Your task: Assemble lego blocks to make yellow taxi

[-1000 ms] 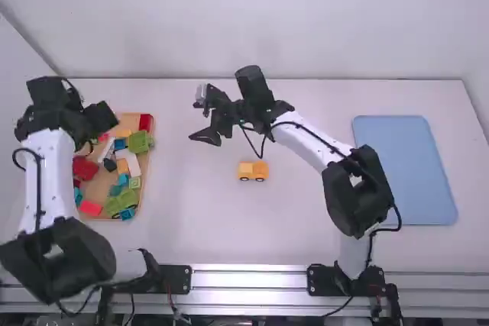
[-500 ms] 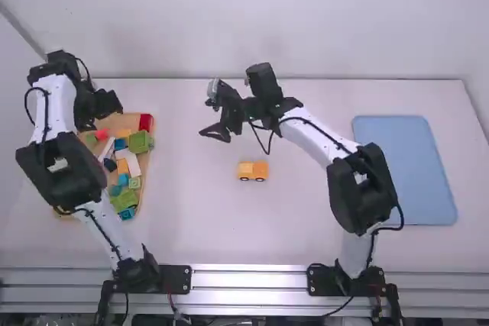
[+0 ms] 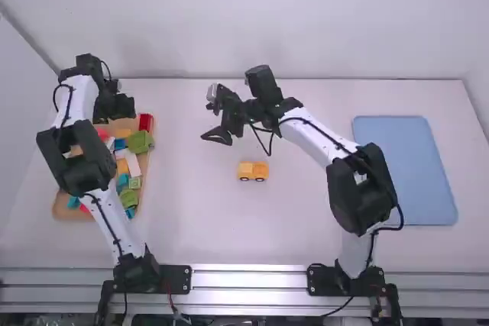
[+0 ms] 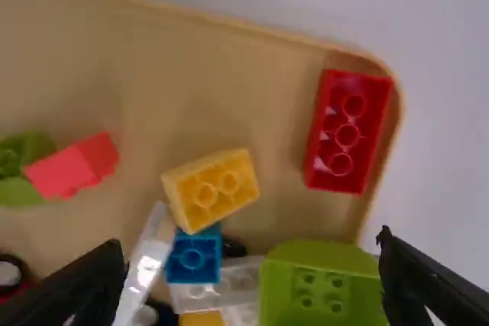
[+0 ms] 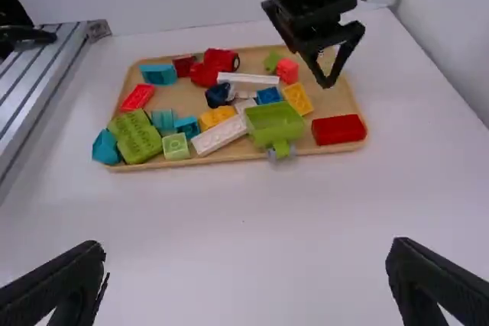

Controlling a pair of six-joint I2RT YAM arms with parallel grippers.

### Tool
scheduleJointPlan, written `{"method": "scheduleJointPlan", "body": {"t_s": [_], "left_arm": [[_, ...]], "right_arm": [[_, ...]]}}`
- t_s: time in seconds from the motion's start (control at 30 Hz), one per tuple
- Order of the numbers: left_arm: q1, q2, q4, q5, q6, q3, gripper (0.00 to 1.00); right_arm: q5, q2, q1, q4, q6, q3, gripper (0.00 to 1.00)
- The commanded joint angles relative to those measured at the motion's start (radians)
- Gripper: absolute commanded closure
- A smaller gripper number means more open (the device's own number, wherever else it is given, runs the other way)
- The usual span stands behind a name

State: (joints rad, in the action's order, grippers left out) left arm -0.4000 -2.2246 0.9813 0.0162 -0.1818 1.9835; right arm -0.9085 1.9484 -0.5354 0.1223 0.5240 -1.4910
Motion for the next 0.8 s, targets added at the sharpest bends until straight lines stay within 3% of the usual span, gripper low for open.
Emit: {"method": "scheduleJointPlan", "body": {"t_s": [0.0, 0.1, 0.37, 0.5, 0.77], "left_arm": [[-0.005, -0.009, -0.008, -0.033, -0.263, 0.016, 0.14], [-0.01, -0.009, -0.005, -0.036, -0.469, 0.008, 0.09], [-0.011, -0.009, 0.011, -0.046, -0.917, 0.001, 0.1], [-0.011, -0.009, 0.038, -0.099, -1.025, 0.001, 0.09], [-0.026, -0.009, 0.017, -0.171, -1.154, -0.082, 0.18]], "right_arm": [[-0.003, 0.007, 0.006, -0.001, -0.002, -0.034, 0.02], [-0.003, 0.007, 0.015, -0.002, -0.001, -0.034, 0.02], [-0.004, 0.007, 0.021, -0.01, 0.0, -0.034, 0.02], [-0.004, 0.007, 0.021, -0.009, -0.001, -0.034, 0.02], [-0.01, 0.007, 0.01, -0.01, -0.004, -0.034, 0.02]]}}
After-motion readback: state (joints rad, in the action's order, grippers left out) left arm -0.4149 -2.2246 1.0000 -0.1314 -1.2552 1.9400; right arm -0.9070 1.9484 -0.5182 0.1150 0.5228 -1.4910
